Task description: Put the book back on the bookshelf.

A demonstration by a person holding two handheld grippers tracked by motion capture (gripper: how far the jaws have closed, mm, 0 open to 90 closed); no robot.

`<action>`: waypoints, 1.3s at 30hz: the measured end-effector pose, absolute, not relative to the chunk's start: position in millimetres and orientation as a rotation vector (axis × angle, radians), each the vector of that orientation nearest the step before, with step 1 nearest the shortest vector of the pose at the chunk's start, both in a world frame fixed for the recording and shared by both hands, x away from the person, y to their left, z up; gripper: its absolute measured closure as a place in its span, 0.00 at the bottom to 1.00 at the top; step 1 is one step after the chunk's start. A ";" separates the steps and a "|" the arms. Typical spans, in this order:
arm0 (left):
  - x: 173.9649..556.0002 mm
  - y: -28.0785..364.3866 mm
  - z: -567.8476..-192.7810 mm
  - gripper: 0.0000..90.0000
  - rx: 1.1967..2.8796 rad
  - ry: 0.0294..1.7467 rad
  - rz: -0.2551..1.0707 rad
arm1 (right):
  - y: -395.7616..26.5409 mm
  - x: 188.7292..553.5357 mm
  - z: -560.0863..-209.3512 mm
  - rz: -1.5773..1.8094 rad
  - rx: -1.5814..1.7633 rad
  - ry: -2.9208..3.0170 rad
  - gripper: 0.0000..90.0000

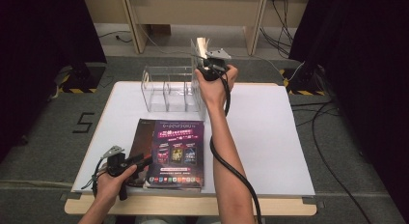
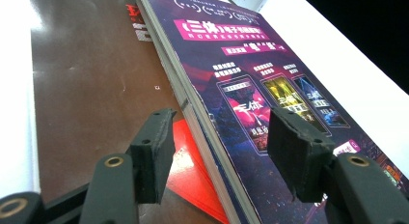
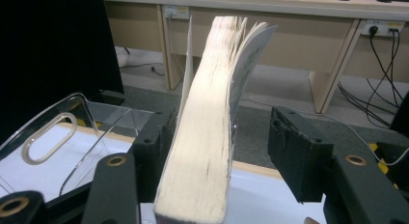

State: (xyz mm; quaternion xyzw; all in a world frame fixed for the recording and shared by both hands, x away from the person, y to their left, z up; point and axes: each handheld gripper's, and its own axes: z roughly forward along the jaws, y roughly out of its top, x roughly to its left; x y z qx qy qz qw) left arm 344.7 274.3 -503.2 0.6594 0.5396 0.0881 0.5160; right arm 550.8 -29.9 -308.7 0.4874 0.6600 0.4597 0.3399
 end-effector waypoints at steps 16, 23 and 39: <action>344.6 275.1 -502.1 0.47 1.582 1.295 0.219 | -38.6 528.1 -303.8 1.267 1.233 1.728 0.48; 344.1 273.6 -501.5 0.46 1.585 1.293 0.222 | -45.0 516.9 -307.2 1.294 1.230 1.730 0.48; 345.0 272.2 -500.8 0.41 1.586 1.304 0.232 | -70.4 490.2 -324.9 1.328 1.292 1.854 0.48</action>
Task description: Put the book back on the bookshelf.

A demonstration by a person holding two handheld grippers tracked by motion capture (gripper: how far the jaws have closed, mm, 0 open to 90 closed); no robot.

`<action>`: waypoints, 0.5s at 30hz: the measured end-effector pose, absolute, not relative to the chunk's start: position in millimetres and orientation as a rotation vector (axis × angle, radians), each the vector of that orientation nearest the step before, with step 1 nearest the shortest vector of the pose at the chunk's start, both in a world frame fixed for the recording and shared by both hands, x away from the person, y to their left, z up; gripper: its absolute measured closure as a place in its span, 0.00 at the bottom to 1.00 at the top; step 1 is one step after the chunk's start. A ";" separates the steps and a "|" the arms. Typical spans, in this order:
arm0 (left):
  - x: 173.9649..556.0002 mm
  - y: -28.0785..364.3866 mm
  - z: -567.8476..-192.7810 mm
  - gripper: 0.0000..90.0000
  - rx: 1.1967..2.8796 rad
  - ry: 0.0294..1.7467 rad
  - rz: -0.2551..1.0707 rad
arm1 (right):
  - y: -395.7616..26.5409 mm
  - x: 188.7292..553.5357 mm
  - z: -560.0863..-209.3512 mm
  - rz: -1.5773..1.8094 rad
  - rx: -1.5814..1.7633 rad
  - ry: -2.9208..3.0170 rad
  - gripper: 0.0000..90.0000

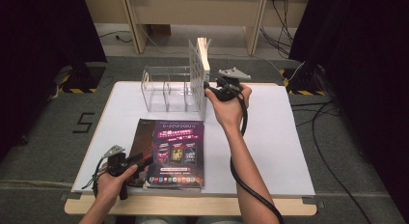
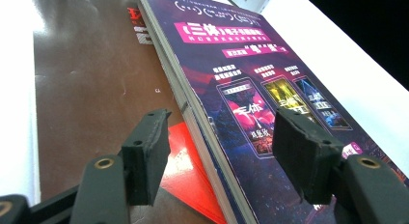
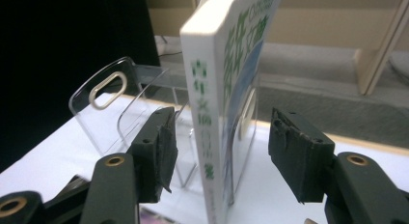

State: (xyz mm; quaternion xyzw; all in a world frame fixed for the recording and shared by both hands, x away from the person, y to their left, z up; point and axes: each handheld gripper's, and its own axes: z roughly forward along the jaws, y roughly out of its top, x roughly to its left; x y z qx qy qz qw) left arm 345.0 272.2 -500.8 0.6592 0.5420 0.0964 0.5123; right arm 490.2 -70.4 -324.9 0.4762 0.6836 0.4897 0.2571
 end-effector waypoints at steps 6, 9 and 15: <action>345.4 271.8 -500.0 0.39 1.587 1.306 0.230 | -74.0 477.5 -336.4 1.306 1.267 1.924 0.48; 345.8 270.5 -499.2 0.38 1.585 1.306 0.230 | -76.7 472.3 -342.7 1.312 1.282 1.950 0.49; 346.8 269.4 -497.6 0.38 1.587 1.306 0.233 | -79.8 459.9 -361.4 1.304 1.305 2.012 0.49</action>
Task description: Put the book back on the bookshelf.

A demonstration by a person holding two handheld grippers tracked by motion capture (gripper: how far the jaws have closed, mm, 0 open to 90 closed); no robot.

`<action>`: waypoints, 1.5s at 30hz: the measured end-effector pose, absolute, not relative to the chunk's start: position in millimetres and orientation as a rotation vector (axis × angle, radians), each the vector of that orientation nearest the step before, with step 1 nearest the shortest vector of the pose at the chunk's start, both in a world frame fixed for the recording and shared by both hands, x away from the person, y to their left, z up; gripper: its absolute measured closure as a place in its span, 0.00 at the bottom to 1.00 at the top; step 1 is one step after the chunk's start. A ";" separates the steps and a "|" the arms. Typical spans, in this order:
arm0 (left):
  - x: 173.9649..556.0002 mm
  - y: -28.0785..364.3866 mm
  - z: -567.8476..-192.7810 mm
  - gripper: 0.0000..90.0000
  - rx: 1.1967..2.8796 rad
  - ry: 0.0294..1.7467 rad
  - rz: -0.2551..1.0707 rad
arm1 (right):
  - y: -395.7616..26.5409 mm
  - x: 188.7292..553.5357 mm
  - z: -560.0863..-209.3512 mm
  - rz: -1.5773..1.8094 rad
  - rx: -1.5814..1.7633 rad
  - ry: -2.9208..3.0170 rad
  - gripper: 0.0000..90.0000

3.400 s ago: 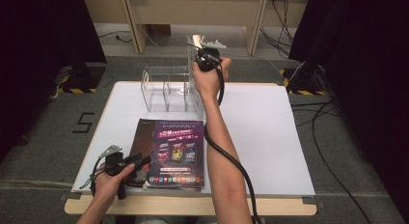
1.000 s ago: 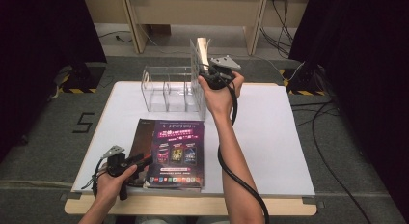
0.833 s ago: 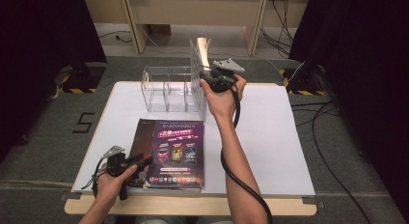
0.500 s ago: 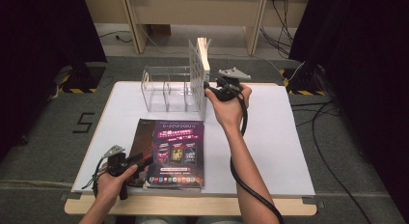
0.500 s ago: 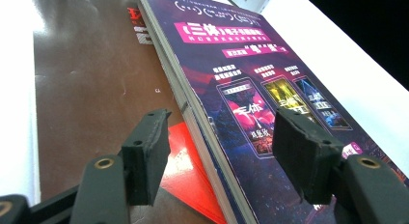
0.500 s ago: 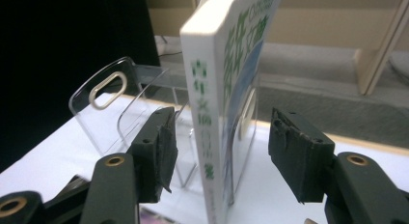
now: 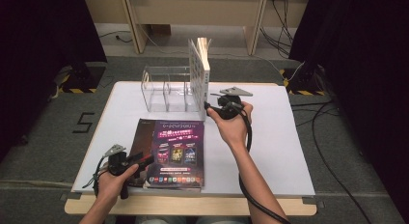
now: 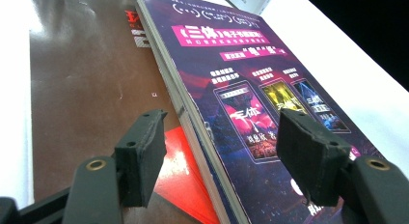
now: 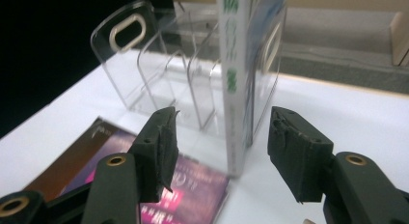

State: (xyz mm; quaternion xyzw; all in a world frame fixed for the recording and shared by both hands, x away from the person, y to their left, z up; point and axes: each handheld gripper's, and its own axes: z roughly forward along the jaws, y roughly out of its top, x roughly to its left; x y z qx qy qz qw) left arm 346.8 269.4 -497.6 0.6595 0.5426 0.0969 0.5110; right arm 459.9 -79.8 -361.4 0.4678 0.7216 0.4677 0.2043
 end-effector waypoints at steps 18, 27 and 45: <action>354.6 262.9 -493.8 0.43 1.619 1.301 0.236 | -76.6 431.5 -433.8 1.299 1.486 2.268 0.54; 359.7 258.9 -497.5 0.46 1.643 1.315 0.226 | -73.2 423.0 -457.9 1.306 1.581 2.360 0.55; 365.8 255.5 -503.1 0.47 1.670 1.331 0.231 | -69.7 420.6 -480.9 1.304 1.693 2.426 0.54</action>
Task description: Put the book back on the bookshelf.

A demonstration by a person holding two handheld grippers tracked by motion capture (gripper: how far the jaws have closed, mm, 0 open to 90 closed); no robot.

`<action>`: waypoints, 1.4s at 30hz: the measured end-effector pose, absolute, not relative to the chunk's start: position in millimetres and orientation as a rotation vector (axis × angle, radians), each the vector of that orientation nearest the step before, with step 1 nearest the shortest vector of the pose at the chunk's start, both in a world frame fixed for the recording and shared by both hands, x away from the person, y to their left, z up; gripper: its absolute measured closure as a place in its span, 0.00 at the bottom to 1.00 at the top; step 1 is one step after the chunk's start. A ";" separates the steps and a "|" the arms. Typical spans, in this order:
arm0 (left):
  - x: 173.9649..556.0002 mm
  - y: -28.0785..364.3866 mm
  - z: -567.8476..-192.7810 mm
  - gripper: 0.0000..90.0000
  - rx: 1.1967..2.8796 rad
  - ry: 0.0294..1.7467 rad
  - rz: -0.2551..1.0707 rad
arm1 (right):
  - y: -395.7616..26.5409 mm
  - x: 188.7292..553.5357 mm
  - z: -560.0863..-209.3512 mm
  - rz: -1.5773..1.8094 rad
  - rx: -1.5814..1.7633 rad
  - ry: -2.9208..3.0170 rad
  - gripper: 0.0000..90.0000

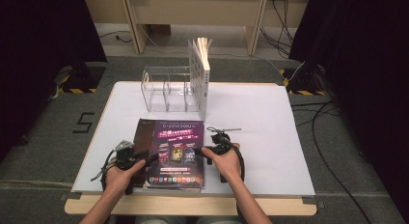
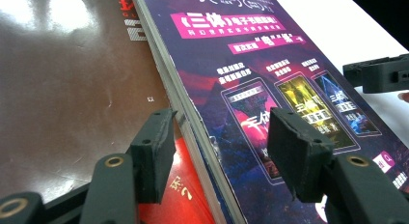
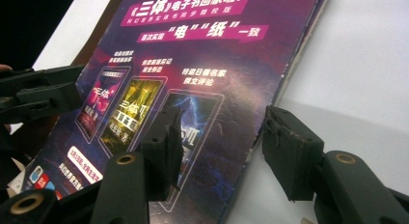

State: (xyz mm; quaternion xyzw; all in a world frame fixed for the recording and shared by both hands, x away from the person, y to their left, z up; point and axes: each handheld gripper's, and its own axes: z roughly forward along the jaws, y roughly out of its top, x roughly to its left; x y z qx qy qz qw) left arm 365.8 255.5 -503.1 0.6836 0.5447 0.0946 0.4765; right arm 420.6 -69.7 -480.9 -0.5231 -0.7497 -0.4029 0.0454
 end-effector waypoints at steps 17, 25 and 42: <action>367.8 251.6 -503.7 0.50 1.672 1.323 0.222 | -69.7 422.2 -486.6 -1.201 -1.622 -2.244 0.53; 368.7 251.5 -503.6 0.50 1.674 1.327 0.221 | -71.6 425.0 -487.6 -1.205 -1.626 -2.202 0.52; 368.8 252.8 -503.7 0.56 1.675 1.337 0.239 | -74.4 425.8 -479.4 -1.231 -1.648 -2.173 0.66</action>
